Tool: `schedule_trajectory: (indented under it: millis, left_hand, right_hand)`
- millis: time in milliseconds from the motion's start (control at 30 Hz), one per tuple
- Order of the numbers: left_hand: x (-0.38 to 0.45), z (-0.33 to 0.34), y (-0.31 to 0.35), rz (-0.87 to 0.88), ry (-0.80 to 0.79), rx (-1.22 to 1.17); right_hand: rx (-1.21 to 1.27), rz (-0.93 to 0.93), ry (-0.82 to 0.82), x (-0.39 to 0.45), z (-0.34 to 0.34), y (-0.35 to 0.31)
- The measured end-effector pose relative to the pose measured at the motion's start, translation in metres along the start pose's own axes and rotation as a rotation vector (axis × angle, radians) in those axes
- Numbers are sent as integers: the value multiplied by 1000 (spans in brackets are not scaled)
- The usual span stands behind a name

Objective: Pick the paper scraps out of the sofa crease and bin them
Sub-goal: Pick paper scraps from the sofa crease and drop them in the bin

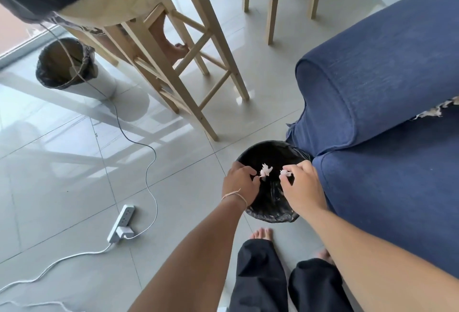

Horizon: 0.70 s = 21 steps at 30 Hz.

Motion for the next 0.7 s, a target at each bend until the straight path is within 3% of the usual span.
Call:
schedule_trajectory:
  millis: [433, 567, 700]
  left_hand:
    - [-4, 8, 10, 28, -72, 61]
    - [-9, -1, 27, 35, 95, 53]
    - [-15, -19, 64, 46, 237, -58]
  right_hand:
    - [42, 27, 36, 3, -13, 21]
    - [53, 27, 58, -1, -27, 31]
    - [136, -40, 272, -2, -67, 29]
Point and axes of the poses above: each hand's wrist, its own x-axis towards the middle knuckle, its own z-axis out of the palm, y = z × x, the point moved 6 cm from there along x, towards the middle knuckle, and after that the axes turned 15 degrees about x, right-handed, at the moved point
